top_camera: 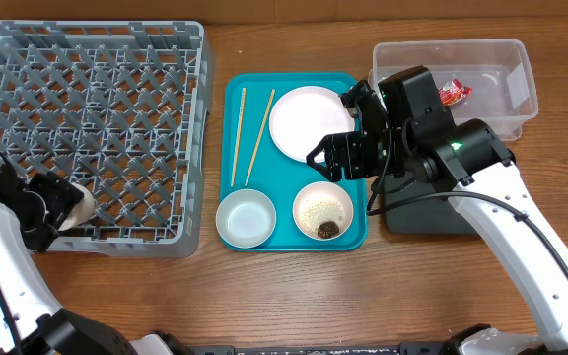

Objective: Sort waste into correct bins and load items into the dishwasher
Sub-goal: 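Place the cup upside down in the dish rack with the left gripper, then grasp the rice plate rim with the right gripper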

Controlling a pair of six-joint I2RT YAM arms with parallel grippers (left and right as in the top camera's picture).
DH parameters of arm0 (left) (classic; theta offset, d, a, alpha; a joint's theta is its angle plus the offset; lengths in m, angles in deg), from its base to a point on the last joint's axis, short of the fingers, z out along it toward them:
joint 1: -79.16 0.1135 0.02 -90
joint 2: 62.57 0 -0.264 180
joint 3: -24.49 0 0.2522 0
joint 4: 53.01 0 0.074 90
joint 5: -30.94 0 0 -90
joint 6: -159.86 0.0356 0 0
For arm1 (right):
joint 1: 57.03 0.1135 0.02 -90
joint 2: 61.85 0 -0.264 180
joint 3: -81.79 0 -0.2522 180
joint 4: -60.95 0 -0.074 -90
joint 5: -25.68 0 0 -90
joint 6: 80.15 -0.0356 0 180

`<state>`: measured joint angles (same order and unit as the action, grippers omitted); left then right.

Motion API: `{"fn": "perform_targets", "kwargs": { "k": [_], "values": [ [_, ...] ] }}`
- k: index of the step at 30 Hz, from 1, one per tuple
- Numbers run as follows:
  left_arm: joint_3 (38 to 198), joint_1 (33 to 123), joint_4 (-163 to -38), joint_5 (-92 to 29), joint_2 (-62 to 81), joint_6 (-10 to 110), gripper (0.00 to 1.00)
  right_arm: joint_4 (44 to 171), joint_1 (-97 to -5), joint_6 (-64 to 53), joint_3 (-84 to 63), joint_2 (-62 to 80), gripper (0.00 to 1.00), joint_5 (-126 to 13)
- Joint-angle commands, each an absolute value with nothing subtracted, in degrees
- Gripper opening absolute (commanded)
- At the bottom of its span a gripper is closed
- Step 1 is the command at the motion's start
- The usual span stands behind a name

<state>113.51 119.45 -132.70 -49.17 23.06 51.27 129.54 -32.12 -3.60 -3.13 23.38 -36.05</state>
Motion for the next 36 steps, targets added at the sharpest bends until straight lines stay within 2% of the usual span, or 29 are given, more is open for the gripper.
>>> {"fn": "perform_targets", "kwargs": {
  "k": [1,4,11,16,18,21,27,30,36],
  "values": [
    [114.91,120.06,-131.96,-51.86,24.24,49.61,0.71,129.30,-31.95,-3.21,-2.37,21.85,0.75,-36.25],
    [114.91,120.06,-132.13,-53.28,26.08,49.22,0.77,129.30,-31.95,-3.21,-2.37,21.85,0.75,-36.25],
    [114.91,120.06,-132.79,-52.25,29.09,49.04,0.81,129.41,-31.95,-3.21,-2.37,21.85,0.75,-36.23],
    [117.30,120.04,-134.93,-47.38,28.81,50.64,0.81,129.45,-31.95,-3.21,-2.37,21.85,0.75,-36.25],
    [120.53,119.62,-137.40,-44.74,28.76,53.13,0.90,129.21,-31.95,-3.21,-2.37,21.85,0.75,-36.27],
    [126.69,118.29,-141.33,-38.14,28.26,59.10,0.92,128.82,-31.95,-3.21,-2.37,21.85,0.75,-36.62],
    [136.92,110.16,-147.78,-22.44,24.65,74.75,1.00,129.50,-30.83,-6.53,-2.54,22.55,0.66,-40.36],
    [138.67,104.61,-148.57,-22.66,21.57,77.28,1.00,130.09,-26.55,-8.74,-3.13,23.60,0.63,-43.72],
    [138.67,96.46,-149.07,-24.58,14.78,81.61,0.97,133.74,-16.93,-21.00,-3.13,28.87,0.59,-62.32]
  ]
}}
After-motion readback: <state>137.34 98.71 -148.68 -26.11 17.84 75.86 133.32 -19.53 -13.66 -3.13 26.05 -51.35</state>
